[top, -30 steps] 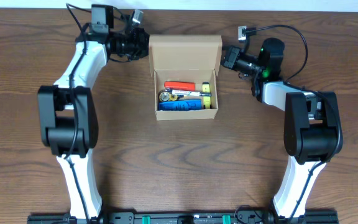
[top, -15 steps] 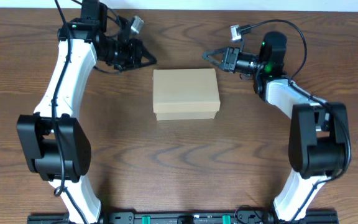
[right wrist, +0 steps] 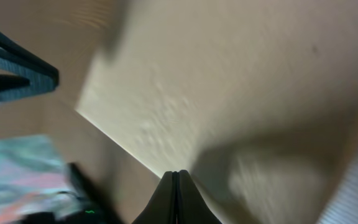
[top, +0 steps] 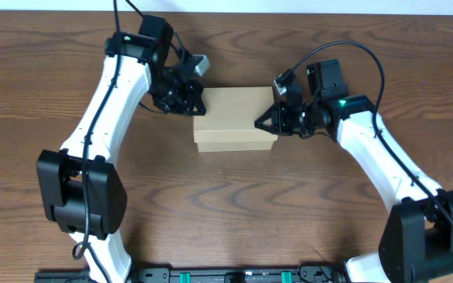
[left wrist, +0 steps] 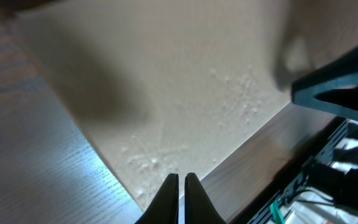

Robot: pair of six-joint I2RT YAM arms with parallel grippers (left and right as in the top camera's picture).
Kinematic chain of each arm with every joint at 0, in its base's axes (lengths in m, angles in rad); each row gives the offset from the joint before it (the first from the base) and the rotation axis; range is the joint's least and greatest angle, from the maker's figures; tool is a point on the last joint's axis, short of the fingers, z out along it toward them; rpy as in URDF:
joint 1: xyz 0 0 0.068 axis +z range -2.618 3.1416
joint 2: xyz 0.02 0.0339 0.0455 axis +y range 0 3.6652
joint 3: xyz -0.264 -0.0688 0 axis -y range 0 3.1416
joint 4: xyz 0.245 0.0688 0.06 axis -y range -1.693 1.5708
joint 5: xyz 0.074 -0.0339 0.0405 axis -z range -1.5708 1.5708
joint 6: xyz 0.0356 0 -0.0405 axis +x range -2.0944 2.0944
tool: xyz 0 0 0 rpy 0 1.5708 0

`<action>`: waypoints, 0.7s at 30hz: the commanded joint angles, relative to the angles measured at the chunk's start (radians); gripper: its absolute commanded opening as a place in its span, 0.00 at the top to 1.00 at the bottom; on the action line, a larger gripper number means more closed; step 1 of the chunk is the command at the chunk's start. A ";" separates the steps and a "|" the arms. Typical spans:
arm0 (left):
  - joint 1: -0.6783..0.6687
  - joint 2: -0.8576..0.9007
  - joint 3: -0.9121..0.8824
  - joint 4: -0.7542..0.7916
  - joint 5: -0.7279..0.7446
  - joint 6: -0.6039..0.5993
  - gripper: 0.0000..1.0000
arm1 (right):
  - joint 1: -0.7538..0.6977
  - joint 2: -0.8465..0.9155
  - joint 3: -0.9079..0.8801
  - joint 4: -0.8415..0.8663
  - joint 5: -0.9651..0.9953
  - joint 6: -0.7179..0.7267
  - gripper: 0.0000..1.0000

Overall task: Pack container
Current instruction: 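Fold the lid down over the box with both grippers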

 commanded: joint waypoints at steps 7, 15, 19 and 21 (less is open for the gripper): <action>-0.033 -0.022 -0.138 0.050 -0.042 -0.010 0.94 | 0.064 -0.010 -0.035 -0.034 0.273 -0.086 0.99; -0.033 -0.022 -0.174 0.064 -0.043 -0.019 0.94 | 0.064 -0.009 -0.064 -0.031 0.310 -0.082 0.99; -0.033 -0.022 -0.174 0.070 -0.076 -0.043 0.94 | 0.064 -0.008 -0.073 -0.029 0.310 -0.082 0.99; -0.034 -0.022 -0.174 0.070 -0.104 -0.065 0.94 | 0.064 -0.009 -0.073 -0.025 0.309 -0.075 0.99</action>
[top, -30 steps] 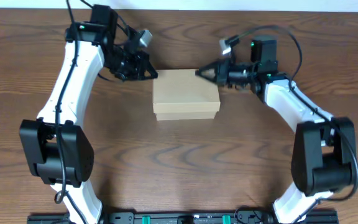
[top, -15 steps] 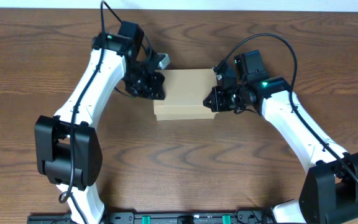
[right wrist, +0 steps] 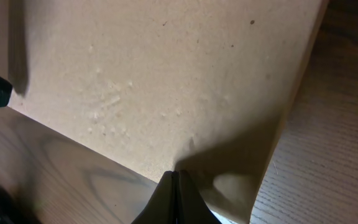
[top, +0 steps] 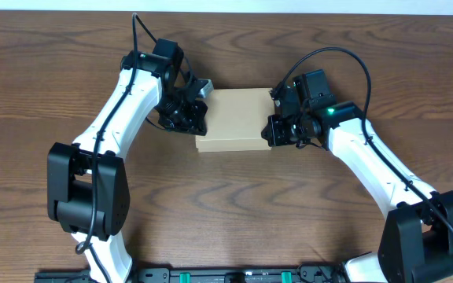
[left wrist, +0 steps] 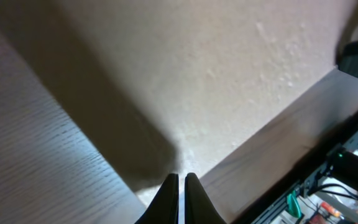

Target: Pack container

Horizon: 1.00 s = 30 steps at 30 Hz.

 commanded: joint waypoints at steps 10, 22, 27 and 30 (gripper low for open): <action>0.003 -0.113 -0.003 -0.062 -0.095 -0.045 0.94 | 0.000 -0.151 -0.014 -0.045 -0.005 0.008 0.98; -0.087 -0.570 -0.022 -0.132 -0.203 -0.127 0.94 | 0.002 -0.688 -0.024 -0.393 0.166 0.008 0.98; -0.189 -0.771 -0.149 -0.097 -0.254 -0.179 0.94 | 0.002 -0.895 -0.100 -0.466 0.165 0.009 0.99; -0.231 -0.887 -0.296 -0.036 -0.264 -0.228 0.94 | 0.002 -1.028 -0.197 -0.476 0.165 0.036 0.99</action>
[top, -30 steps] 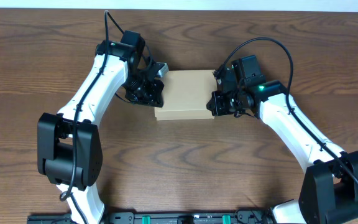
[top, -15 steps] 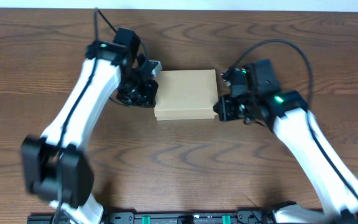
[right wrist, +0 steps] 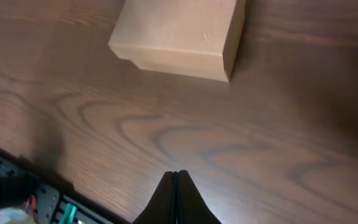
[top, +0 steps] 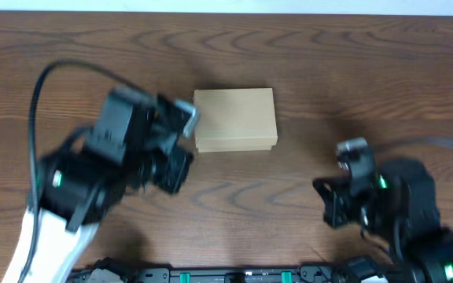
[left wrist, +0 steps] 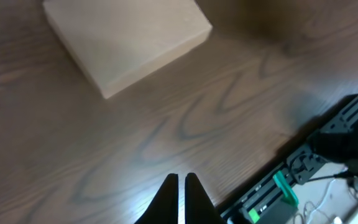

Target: Pack container

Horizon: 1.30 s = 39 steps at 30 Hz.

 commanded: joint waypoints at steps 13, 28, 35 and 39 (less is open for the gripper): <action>-0.041 -0.267 -0.510 0.187 -0.083 -0.219 0.05 | 0.002 -0.296 -0.307 0.001 -0.016 0.237 0.01; -0.041 -0.256 -0.510 0.175 -0.085 -0.218 0.05 | 0.002 -0.296 -0.307 -0.018 -0.022 0.271 0.01; -0.041 -0.256 -0.510 0.175 -0.085 -0.218 0.05 | 0.002 -0.296 -0.307 -0.018 -0.022 0.271 0.01; -0.042 -0.267 -0.510 0.174 -0.095 -0.205 0.05 | 0.002 -0.296 -0.307 -0.018 -0.022 0.271 0.01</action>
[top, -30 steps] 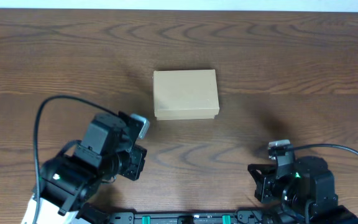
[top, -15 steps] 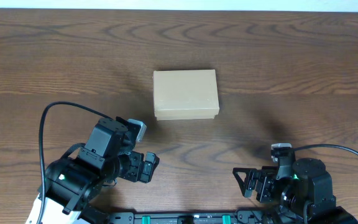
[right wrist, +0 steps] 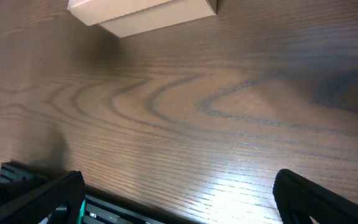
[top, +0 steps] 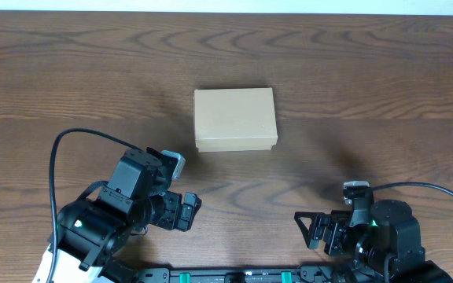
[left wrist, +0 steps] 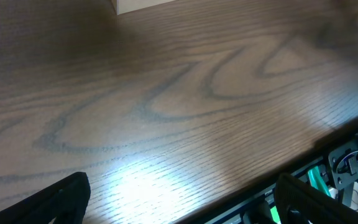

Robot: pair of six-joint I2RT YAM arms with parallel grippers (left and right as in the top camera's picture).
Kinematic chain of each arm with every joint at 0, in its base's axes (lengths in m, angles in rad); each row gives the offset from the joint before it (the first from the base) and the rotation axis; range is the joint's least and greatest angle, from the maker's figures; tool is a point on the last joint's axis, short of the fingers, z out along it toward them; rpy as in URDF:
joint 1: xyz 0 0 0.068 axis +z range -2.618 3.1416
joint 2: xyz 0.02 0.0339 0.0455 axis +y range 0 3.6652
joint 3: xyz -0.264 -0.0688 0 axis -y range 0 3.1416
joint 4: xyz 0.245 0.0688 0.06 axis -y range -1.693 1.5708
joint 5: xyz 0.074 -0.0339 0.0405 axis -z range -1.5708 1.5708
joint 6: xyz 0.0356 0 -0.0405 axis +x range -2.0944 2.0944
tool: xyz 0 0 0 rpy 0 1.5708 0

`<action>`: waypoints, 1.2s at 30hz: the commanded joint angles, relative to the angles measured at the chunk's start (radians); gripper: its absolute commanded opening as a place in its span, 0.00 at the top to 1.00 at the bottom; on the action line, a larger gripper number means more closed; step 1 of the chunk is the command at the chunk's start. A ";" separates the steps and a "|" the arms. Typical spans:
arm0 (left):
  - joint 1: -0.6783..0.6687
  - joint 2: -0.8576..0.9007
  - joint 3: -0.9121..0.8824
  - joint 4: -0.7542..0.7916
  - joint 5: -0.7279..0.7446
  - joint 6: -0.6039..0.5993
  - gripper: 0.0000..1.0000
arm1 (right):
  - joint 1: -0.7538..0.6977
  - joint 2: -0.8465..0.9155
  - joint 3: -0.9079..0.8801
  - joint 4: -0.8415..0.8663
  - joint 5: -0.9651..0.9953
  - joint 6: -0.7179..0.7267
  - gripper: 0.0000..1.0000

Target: Pack container

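A closed tan cardboard box (top: 234,118) lies flat on the wooden table (top: 368,86), just beyond its middle. My left gripper (top: 184,212) is drawn back to the near left, open, nothing between its fingers; in its wrist view the left gripper (left wrist: 185,202) shows its fingertips (left wrist: 64,199) far apart, with only a sliver of the box (left wrist: 145,5) at the top edge. My right gripper (top: 308,229) sits at the near right, also open and empty. The right gripper (right wrist: 179,199) faces the box (right wrist: 145,14) from well short of it.
A black rail with green clips (top: 234,277) runs along the table's near edge, right under both arms. Bare wood lies between the grippers and the box. Cables loop off both arms.
Both arms have drawn further back to the near edge of the table. Both grippers were shut then and now stand wide open. The box has not moved.
Both shut grippers were at the box, one on each side, over its lid. A moment later they still pressed there and the lid lay flat. Then both arms were away from the closed box, and now they rest at the near edge, open.
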 commanded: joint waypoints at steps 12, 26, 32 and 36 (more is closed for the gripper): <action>0.161 -0.336 -0.286 0.365 -0.156 0.210 0.05 | 0.002 -0.009 -0.003 -0.002 -0.007 0.013 0.01; 0.227 -0.678 -0.665 0.563 -0.080 0.211 0.05 | 0.002 -0.009 -0.003 -0.002 -0.007 0.013 0.01; 0.227 -0.790 -0.759 0.624 -0.057 0.203 0.05 | 0.002 -0.009 -0.003 -0.002 -0.007 0.013 0.01; 0.227 -0.840 -0.776 0.641 -0.050 0.200 0.05 | 0.002 -0.009 -0.003 -0.002 -0.007 0.013 0.01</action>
